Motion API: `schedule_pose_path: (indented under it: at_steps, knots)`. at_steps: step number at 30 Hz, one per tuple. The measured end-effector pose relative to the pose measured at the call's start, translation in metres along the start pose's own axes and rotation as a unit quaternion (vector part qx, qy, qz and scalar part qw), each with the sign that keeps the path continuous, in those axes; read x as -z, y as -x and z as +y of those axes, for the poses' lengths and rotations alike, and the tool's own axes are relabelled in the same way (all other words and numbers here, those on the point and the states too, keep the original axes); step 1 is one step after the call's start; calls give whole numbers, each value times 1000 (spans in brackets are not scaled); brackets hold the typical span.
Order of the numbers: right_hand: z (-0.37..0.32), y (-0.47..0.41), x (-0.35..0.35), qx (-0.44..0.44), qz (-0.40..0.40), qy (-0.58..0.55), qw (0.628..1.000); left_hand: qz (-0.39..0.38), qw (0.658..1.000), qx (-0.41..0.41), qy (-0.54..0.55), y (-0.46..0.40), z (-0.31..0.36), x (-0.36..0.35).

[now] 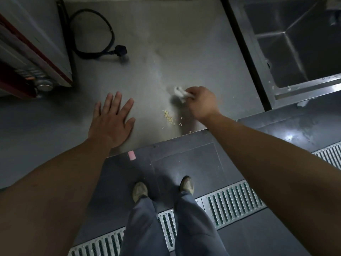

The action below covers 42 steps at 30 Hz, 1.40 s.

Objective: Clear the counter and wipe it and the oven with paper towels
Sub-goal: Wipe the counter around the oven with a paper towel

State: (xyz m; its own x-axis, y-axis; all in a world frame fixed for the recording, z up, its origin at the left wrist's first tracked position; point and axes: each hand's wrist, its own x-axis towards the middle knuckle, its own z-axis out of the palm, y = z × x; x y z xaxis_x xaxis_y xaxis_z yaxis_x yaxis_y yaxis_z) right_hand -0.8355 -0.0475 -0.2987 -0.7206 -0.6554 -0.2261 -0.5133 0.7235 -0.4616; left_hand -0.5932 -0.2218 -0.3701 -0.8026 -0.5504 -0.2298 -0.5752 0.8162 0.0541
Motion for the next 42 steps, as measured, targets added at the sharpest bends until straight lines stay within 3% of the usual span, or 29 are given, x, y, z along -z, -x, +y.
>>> schedule_pose_path:
  at_steps: [3,7,11,14,19,27,30,36,42]
  knots:
    - [31,-7,16,-69,59,25,996,-4,1000,1,-2,0,0,0]
    - [62,19,11,-137,42,53,988,-7,1000,-1,-7,2,0,1]
    - [46,59,-17,-155,63,50,985,-9,1000,-4,-10,1,-1,1]
    - [23,76,-35,-137,63,28,988,-12,1000,-1,-11,1,-1,0]
    - [2,74,-43,-196,28,-66,978,-27,1000,-8,2,0,-2,3]
    - [13,72,-17,-239,22,-163,957,-122,992,15,26,-4,3,24]
    - [11,72,0,-241,2,-120,963,-158,986,34,30,-6,8,46]
    - [-1,84,36,-174,-74,97,977,-251,965,15,-77,-37,25,90]
    - [-11,106,74,-175,-97,155,968,-192,973,-55,-113,-12,75,135]
